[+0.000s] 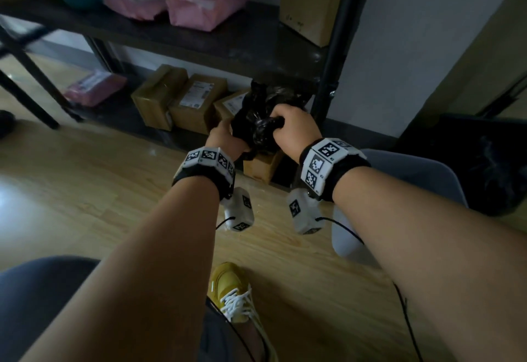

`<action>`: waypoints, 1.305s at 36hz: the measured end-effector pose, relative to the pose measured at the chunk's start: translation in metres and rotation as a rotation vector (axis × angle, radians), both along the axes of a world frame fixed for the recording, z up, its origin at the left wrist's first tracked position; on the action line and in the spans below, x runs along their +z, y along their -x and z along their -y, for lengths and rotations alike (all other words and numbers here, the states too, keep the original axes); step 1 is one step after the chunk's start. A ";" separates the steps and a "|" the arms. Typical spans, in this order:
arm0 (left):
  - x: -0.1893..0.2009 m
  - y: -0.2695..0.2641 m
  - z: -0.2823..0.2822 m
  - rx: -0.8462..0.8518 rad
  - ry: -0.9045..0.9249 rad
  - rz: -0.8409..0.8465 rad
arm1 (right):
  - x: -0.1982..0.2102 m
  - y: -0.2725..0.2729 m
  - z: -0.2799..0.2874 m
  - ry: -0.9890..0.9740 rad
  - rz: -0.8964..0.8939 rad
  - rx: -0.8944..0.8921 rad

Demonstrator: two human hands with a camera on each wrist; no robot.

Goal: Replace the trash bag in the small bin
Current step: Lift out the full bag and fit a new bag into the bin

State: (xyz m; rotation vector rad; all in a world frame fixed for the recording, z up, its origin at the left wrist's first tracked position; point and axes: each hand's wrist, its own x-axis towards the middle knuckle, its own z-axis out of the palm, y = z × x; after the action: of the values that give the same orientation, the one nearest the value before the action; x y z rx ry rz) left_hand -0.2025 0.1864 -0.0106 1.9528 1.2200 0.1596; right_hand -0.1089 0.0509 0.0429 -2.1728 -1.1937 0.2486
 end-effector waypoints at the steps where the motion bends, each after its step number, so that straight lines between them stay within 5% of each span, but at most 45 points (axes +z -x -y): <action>1: 0.005 0.004 0.011 0.014 0.041 0.020 | 0.005 -0.001 0.007 0.005 -0.015 0.007; 6: 0.034 0.017 0.065 0.090 0.296 0.244 | 0.029 -0.007 0.048 0.031 -0.054 0.043; 11: 0.063 0.010 0.111 0.053 0.362 0.279 | 0.049 -0.019 0.092 0.019 -0.032 -0.015; 30: 0.109 -0.082 0.221 -0.424 0.040 0.204 | 0.079 -0.094 0.230 -0.148 -0.019 -0.435; 47: 0.079 -0.150 0.232 -0.320 -0.055 0.232 | 0.029 -0.131 0.276 -0.133 -0.255 -0.453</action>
State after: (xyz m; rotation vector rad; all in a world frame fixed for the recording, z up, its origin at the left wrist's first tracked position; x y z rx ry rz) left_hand -0.0527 -0.0459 0.0683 2.0825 0.7502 0.2485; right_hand 0.0224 -0.2246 0.0715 -2.1492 -0.5436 0.2335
